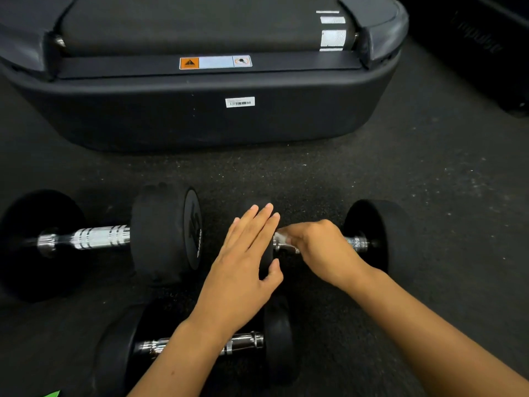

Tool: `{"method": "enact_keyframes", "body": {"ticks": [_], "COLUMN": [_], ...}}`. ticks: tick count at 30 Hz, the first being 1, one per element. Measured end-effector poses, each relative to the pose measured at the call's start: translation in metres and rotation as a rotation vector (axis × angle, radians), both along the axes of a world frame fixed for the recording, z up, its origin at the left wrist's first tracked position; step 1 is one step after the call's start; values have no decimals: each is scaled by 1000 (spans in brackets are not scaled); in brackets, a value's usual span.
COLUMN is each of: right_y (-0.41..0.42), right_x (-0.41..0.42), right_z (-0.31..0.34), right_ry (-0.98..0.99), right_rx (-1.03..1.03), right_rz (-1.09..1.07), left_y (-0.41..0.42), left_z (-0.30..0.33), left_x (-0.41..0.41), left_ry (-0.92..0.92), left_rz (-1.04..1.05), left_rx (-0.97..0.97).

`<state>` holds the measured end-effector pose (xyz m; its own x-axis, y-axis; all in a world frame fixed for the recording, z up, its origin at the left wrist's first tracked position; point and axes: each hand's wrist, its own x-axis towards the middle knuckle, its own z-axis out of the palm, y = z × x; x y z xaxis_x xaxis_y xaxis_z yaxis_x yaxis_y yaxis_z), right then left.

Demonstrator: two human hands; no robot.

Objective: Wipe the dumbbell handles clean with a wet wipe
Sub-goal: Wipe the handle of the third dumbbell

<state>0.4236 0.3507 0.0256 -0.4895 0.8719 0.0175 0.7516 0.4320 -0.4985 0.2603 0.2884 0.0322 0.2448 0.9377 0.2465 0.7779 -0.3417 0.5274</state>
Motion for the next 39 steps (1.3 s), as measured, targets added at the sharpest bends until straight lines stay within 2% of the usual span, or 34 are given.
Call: {"method": "enact_keyframes", "body": {"ticks": [3,7,17,24,27,33,39], "right_y": [6,4,27,26,9,-21,-26], "right_x": [-7,1,-10,-11,-19,1,20], "right_z": [-1,3,15,24,14,-30,-49], "right_ry": [-117,-85,-226,-235,-343,-37,17], "right_rx": [12,-40,-175,-177,-13,391,571], "right_rz": [-15,20,14,41,13,57,227], "left_y": [0,0,1,1,0,0,-1], "left_z": [-1,0,-1,0,-1,-1,-1], "left_x": [0,0,0,-1,-1,-1,-1], "left_ry": [-4,-12,-46,-58,-58,-46,-34], "left_rz": [3,1,-2,-7,-6,-7,-12], "left_rx": [5,-4,5,6,6,16,9]}}
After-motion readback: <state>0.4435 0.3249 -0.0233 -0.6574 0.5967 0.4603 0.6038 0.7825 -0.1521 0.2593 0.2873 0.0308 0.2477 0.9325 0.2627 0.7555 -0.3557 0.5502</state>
